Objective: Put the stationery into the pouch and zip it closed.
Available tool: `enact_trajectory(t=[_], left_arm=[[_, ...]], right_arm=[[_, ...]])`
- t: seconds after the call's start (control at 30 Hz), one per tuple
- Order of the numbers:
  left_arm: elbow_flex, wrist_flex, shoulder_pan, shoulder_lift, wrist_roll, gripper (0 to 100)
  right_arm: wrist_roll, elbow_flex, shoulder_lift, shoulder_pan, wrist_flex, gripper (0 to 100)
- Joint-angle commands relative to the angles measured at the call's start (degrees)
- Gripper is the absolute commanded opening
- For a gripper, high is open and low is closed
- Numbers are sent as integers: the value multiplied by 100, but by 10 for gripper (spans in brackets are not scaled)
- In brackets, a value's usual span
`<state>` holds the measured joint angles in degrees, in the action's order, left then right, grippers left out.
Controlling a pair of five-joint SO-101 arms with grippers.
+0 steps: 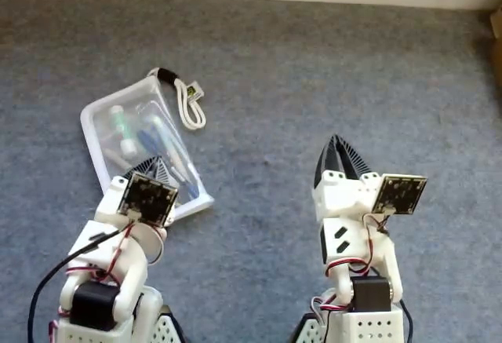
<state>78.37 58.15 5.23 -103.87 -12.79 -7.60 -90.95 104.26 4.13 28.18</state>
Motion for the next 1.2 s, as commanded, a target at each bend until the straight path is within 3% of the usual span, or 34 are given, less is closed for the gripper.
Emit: enact_trajectory(t=[0.0,0.47,0.63,0.97,1.17], left_arm=[[251,-387,66,-84,-62,5],[1569,-1336,66,-84,-53,5],[1877,-1829,66,-84,-62,6],[1877,-1802,66,-75,-35,7],[1877,-686,66,-75,-44,7]], right_arm=[[-35,92,92,-40,462,6],[-44,119,101,-22,479,6],[-44,426,101,66,910,6],[9,444,101,1121,892,6],[-9,242,101,1156,910,6]])
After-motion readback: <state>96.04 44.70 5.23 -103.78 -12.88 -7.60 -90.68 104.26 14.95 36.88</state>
